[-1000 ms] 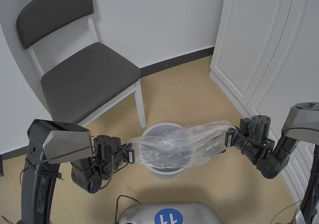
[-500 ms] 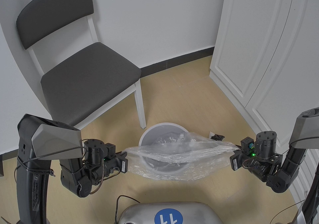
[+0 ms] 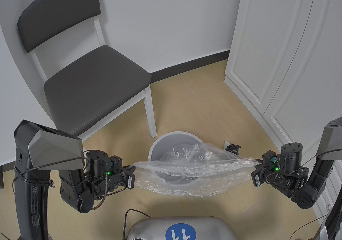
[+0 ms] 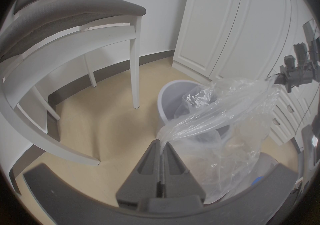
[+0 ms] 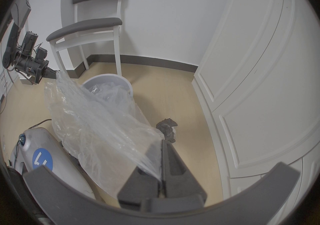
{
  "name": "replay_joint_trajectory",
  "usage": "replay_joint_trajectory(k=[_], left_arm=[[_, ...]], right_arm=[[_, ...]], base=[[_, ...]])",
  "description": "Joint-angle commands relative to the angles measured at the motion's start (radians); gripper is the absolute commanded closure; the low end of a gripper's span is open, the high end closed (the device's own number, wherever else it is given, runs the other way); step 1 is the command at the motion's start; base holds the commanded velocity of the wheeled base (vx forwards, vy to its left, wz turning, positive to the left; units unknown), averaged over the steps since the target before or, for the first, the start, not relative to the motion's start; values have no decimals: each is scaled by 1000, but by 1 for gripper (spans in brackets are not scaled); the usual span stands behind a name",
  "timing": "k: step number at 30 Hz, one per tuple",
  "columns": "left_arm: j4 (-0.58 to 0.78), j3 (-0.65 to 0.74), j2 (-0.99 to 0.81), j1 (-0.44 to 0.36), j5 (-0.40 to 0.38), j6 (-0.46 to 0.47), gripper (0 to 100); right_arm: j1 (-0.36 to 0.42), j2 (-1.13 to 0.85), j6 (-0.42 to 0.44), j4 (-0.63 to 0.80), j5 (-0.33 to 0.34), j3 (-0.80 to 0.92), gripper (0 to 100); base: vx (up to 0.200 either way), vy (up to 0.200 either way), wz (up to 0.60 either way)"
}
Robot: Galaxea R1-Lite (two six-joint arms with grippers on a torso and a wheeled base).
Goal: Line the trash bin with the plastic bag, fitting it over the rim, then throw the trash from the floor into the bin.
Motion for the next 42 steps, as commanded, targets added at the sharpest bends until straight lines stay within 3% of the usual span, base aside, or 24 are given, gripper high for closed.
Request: replay_joint_trajectory(k=[1, 12, 22, 30, 32, 36, 42], left_arm=[[2, 21, -43, 8, -32, -1, 100], [2, 53, 15, 1, -38, 54, 100], [75, 26, 58, 1, -32, 57, 100], [73, -121, 159, -2, 73, 45, 100], [70, -141, 170, -4, 88, 33, 100], [67, -207, 194, -21, 171, -23, 100], [32, -264, 204, -19, 231, -43, 100]], right_arm=[[-25, -12, 0, 0, 9, -9, 100], [-77, 163, 0, 11, 43, -66, 100], [-66, 289, -36, 10, 54, -79, 100], [-72, 353, -19, 5, 43, -165, 100], [-69, 373, 4, -3, 38, -196, 100], [-57, 450, 113, -24, -40, -313, 100], [-56, 468, 152, -90, -51, -372, 100]], base=[[0, 0, 0], [0, 0, 0], [0, 0, 0], [0, 0, 0], [0, 0, 0], [0, 0, 0], [0, 0, 0]])
